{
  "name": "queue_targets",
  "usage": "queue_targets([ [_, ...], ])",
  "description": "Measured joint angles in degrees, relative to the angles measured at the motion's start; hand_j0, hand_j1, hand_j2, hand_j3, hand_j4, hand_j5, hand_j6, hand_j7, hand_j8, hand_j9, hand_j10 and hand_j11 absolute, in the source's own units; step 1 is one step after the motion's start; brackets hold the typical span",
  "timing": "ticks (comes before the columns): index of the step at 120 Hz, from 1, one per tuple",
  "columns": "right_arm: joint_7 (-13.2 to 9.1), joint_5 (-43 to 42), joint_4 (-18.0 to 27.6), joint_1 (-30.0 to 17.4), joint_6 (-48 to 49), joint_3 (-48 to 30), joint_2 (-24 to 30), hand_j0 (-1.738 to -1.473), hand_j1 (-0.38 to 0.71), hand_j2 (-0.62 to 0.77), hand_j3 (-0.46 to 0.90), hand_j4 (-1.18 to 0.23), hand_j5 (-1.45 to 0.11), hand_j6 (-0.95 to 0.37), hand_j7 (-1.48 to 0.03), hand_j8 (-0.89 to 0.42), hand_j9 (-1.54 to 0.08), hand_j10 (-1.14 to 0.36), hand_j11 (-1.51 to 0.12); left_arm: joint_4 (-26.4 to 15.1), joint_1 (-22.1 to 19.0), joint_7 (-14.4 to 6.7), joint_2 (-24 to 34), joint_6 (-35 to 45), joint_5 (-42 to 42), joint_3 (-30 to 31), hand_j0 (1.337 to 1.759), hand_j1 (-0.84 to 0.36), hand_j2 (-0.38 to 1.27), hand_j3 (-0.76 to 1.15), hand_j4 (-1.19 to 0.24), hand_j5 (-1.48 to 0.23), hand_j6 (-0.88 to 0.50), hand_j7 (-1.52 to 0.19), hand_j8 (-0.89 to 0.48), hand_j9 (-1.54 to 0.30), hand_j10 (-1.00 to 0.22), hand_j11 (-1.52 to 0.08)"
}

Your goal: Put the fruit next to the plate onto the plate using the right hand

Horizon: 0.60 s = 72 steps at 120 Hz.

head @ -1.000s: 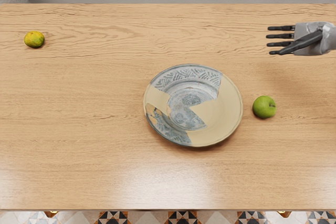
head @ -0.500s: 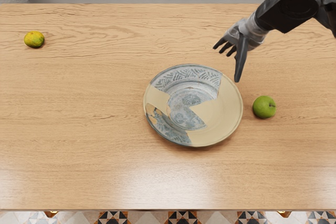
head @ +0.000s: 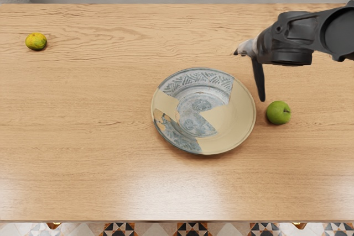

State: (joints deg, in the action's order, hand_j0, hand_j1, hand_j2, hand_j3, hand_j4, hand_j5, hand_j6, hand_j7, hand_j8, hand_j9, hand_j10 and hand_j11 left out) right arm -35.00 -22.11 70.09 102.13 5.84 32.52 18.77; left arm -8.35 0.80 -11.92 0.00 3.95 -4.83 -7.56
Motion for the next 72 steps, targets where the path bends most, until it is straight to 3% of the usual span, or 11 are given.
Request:
queue_targets([
  [15,0.0,-4.4,8.4,-2.4,-9.8,0.0,2.9,-1.658,-0.35,0.0,0.0,0.0,0.0,0.0,0.0,0.0,0.0,0.0,0.0,0.0,0.0,0.0,0.0,0.0,0.0,0.0,1.658,0.35,0.0,0.0,0.0,0.0,0.0,0.0,0.0,0.0,0.0,0.0],
  [41,0.0,-8.6,17.8,-3.4,-17.7,0.3,6.9,-1.658,-0.35,0.0,0.0,0.0,0.0,0.0,0.0,0.0,0.0,0.0,0.0,0.0,0.0,0.0,0.0,0.0,0.0,0.0,1.658,0.35,0.0,0.0,0.0,0.0,0.0,0.0,0.0,0.0,0.0,0.0],
  [72,0.0,-10.3,22.4,-5.6,-19.5,0.8,11.3,-1.658,-0.35,0.0,0.0,0.0,0.0,0.0,0.0,0.0,0.0,0.0,0.0,0.0,0.0,0.0,0.0,0.0,0.0,0.0,1.658,0.35,0.0,0.0,0.0,0.0,0.0,0.0,0.0,0.0,0.0,0.0],
])
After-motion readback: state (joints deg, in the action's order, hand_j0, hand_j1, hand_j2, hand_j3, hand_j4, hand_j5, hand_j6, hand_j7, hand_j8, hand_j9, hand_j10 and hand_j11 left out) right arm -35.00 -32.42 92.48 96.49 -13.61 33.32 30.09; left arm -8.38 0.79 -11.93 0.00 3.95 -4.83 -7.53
